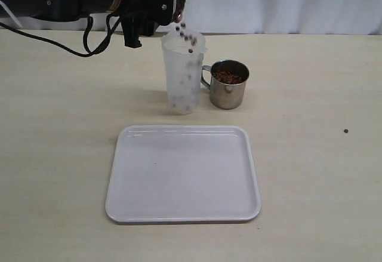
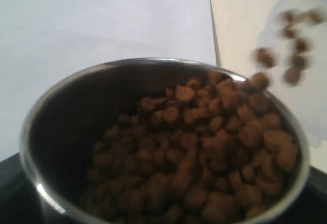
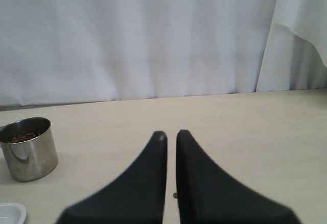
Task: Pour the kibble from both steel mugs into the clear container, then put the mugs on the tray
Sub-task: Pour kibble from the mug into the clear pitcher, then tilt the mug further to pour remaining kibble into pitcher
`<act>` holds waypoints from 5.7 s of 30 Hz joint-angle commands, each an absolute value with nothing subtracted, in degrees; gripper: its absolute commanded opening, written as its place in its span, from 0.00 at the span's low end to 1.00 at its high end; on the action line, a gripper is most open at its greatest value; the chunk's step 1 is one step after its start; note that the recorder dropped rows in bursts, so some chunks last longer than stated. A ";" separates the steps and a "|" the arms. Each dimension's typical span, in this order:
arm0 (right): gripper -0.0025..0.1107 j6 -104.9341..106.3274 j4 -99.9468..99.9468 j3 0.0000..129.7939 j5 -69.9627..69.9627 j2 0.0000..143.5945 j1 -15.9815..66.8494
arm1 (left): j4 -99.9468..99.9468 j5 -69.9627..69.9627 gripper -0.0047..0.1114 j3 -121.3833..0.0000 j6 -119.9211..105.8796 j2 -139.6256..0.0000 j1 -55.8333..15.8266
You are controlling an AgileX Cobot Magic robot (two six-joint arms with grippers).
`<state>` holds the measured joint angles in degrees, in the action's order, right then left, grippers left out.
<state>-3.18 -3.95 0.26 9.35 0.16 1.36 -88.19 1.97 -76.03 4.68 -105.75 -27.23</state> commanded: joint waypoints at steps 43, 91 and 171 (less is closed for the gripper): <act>0.07 -2.97 -3.76 0.00 9.11 0.00 1.46 | -95.41 1.66 0.04 -76.77 4.09 -105.31 -27.33; 0.07 -2.97 -3.76 0.00 9.11 0.00 1.46 | -96.75 2.13 0.04 -76.77 1.12 -105.31 -27.33; 0.07 -2.97 -3.76 0.00 9.11 0.00 1.46 | -99.95 4.66 0.04 -78.74 -4.20 -106.65 -27.33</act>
